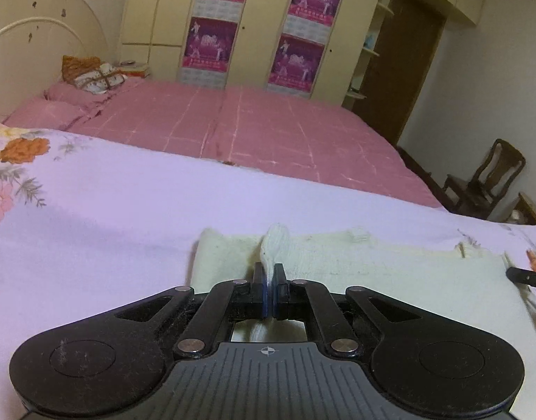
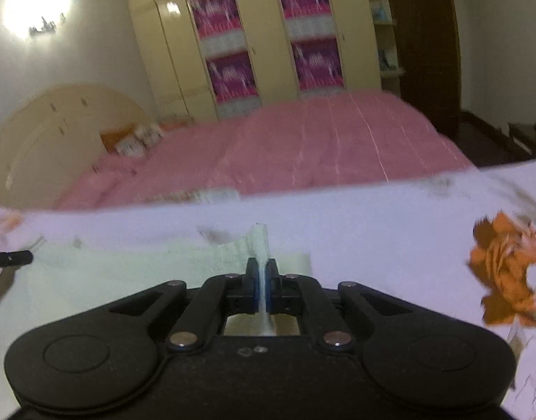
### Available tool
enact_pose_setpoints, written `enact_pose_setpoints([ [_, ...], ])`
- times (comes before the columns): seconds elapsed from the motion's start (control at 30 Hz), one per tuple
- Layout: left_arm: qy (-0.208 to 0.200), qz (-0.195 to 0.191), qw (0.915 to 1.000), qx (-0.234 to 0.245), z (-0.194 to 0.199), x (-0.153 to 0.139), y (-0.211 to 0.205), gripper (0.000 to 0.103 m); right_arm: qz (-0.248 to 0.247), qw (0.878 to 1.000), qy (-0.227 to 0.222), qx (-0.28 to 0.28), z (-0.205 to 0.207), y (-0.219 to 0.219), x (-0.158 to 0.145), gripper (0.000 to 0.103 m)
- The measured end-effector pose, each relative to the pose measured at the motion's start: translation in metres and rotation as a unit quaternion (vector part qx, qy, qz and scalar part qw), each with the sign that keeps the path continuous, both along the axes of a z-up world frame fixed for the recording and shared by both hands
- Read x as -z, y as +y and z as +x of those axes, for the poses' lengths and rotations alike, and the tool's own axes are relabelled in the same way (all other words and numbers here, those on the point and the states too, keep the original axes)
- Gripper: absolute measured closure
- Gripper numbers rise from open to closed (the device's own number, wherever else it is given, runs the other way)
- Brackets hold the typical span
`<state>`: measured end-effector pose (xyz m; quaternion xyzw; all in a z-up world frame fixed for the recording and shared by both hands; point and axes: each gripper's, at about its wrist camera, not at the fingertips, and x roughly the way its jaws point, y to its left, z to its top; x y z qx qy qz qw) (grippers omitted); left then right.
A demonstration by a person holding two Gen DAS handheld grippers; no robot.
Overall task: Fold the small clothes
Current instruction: 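Lay the lifted edge over the sweater body and open both grippers, then press the folded sweater flat with both open grippers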
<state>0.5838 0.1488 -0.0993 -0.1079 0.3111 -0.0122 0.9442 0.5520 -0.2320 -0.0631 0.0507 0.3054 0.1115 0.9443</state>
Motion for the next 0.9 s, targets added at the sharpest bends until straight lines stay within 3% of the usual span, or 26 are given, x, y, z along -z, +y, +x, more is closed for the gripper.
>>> enact_pose_setpoints([
  [0.17,-0.012,-0.033,0.9993,-0.013,-0.008,-0.001,0.010,0.088,-0.005,1.000,0.002,0.012,-0.001,0.001,0.002,0.096],
  [0.23,-0.015,-0.035,0.9983,-0.045,-0.017,-0.007,0.013,0.085,-0.013,1.000,-0.007,0.021,-0.006,0.001,-0.003,0.080],
  [0.27,-0.024,-0.027,0.9977,-0.057,-0.021,-0.013,0.008,0.067,-0.020,0.999,-0.017,0.024,-0.012,0.002,-0.006,0.077],
  [0.3,-0.043,-0.009,0.9970,-0.063,-0.028,-0.021,-0.002,0.033,-0.027,0.999,-0.032,0.020,-0.019,0.005,-0.012,0.072],
  [0.33,-0.058,0.010,0.9965,-0.060,-0.030,-0.024,-0.014,0.019,-0.031,0.999,-0.041,0.009,-0.022,0.010,-0.015,0.072],
  [0.37,-0.075,0.032,0.9958,-0.042,-0.034,-0.031,-0.031,0.011,-0.037,0.998,-0.050,-0.006,-0.026,0.018,-0.019,0.072],
  [0.43,-0.084,0.054,0.9949,0.018,-0.033,-0.040,-0.065,0.012,-0.049,0.997,-0.055,-0.038,-0.026,0.040,-0.023,0.070],
  [0.53,-0.060,0.074,0.9916,0.088,-0.026,-0.039,-0.108,0.012,-0.055,0.994,-0.041,-0.087,-0.021,0.079,-0.020,0.074],
  [0.67,-0.025,0.104,0.9899,0.093,-0.027,-0.026,-0.130,0.012,-0.085,0.993,-0.007,-0.087,-0.012,0.109,-0.011,0.074],
  [0.77,-0.006,0.132,0.9886,0.072,-0.031,-0.015,-0.120,0.012,-0.110,0.990,-0.013,-0.083,-0.017,0.108,-0.005,0.062],
  [0.8,-0.004,0.128,0.9897,0.063,-0.035,-0.012,-0.112,0.012,-0.117,0.990,-0.017,-0.077,-0.018,0.102,-0.004,0.054],
  [0.9,-0.005,0.110,0.9931,0.041,-0.041,-0.014,-0.091,0.012,-0.109,0.994,-0.006,-0.031,-0.018,0.068,0.002,0.053],
])
